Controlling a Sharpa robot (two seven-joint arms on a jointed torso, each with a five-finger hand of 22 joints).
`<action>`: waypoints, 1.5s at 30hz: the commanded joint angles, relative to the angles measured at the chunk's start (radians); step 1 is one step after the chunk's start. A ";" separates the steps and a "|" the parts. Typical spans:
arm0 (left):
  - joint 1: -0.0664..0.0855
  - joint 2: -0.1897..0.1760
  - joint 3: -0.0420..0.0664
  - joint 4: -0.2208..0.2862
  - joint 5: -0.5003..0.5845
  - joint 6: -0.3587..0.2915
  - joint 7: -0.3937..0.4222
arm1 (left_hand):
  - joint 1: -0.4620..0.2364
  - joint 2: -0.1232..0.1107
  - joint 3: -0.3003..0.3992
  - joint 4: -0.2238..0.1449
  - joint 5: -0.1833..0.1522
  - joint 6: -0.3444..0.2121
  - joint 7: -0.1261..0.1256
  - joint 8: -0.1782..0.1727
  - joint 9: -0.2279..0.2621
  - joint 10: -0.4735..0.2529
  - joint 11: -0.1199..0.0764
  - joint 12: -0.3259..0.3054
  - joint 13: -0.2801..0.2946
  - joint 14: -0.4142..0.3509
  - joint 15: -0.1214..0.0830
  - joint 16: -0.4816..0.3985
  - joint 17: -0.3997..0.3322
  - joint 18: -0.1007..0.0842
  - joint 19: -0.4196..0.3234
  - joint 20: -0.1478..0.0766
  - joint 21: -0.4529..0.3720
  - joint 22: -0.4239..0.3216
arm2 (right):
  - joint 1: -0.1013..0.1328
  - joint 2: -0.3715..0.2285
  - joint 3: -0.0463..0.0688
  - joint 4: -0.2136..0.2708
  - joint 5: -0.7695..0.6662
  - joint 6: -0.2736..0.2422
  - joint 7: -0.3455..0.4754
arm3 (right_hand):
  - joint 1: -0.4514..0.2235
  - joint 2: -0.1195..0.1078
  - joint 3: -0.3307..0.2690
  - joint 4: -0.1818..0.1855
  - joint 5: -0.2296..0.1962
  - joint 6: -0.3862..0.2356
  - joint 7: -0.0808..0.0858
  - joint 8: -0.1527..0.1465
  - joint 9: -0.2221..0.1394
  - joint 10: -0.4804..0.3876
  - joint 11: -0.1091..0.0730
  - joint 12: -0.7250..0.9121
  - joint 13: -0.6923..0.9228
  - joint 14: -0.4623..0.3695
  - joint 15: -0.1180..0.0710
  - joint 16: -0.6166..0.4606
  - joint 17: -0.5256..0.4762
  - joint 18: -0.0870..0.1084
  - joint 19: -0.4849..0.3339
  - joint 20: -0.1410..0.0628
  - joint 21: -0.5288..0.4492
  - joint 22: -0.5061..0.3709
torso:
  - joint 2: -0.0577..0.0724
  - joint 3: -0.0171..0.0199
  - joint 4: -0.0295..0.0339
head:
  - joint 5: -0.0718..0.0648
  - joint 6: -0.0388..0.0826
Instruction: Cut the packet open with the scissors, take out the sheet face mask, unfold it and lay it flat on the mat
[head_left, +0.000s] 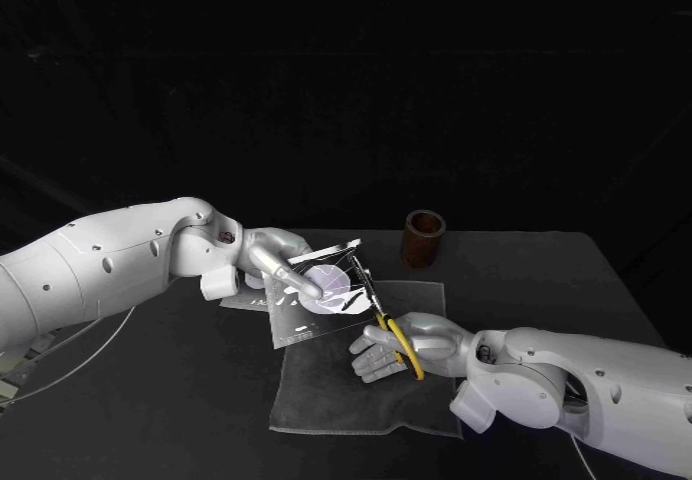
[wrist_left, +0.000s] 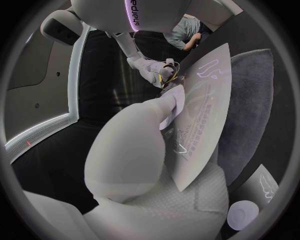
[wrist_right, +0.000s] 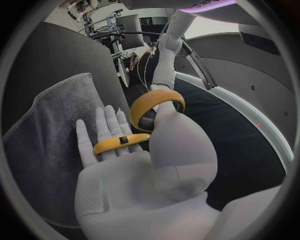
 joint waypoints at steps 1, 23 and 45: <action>0.001 0.003 0.001 0.003 0.001 0.023 0.006 | 0.000 0.013 0.001 -0.006 0.004 0.007 -0.003 0.003 0.001 0.009 0.000 -0.001 0.001 0.000 -0.008 -0.005 0.002 0.019 -0.002 -0.003 0.005 0.002 | 0.002 0.002 0.001 -0.003 0.006 0.026 0.004 | -0.004 0.007 0.005 -0.001 -0.004 -0.008 0.110 0.005 0.001 -0.001 0.005 -0.004 0.000 -0.067 0.059 -0.001 0.000 0.089 -0.006 -0.001 -0.004 -0.001 | 0.000 0.0000 0.0006 | 0.002 -0.001; 0.001 0.000 0.001 -0.010 0.001 0.015 0.012 | -0.005 0.013 0.004 -0.012 0.004 0.008 -0.003 0.002 0.003 0.011 0.000 -0.002 0.001 0.001 -0.008 -0.006 0.004 0.019 -0.004 -0.003 0.005 0.002 | -0.016 -0.060 -0.006 0.050 -0.002 0.051 -0.047 | -0.023 -0.037 0.005 0.002 -0.003 -0.013 0.110 0.019 0.004 -0.002 0.006 0.000 0.000 -0.083 0.062 0.001 -0.003 0.086 -0.053 0.000 -0.016 -0.004 | -0.001 0.0007 -0.0009 | -0.002 0.001; 0.001 0.000 0.001 -0.002 0.001 0.020 0.008 | -0.008 0.013 0.005 -0.015 0.004 0.009 -0.003 0.002 0.005 0.012 0.000 -0.002 0.001 0.002 -0.008 -0.006 0.005 0.019 -0.006 -0.002 0.005 0.001 | -0.025 -0.058 -0.008 0.055 0.003 0.051 -0.054 | -0.038 -0.141 -0.041 0.006 0.003 -0.134 0.116 0.033 0.000 -0.091 0.021 -0.012 -0.001 -0.223 0.079 -0.008 -0.025 0.070 -0.126 0.000 -0.029 -0.007 | 0.000 0.0003 0.0002 | 0.001 -0.003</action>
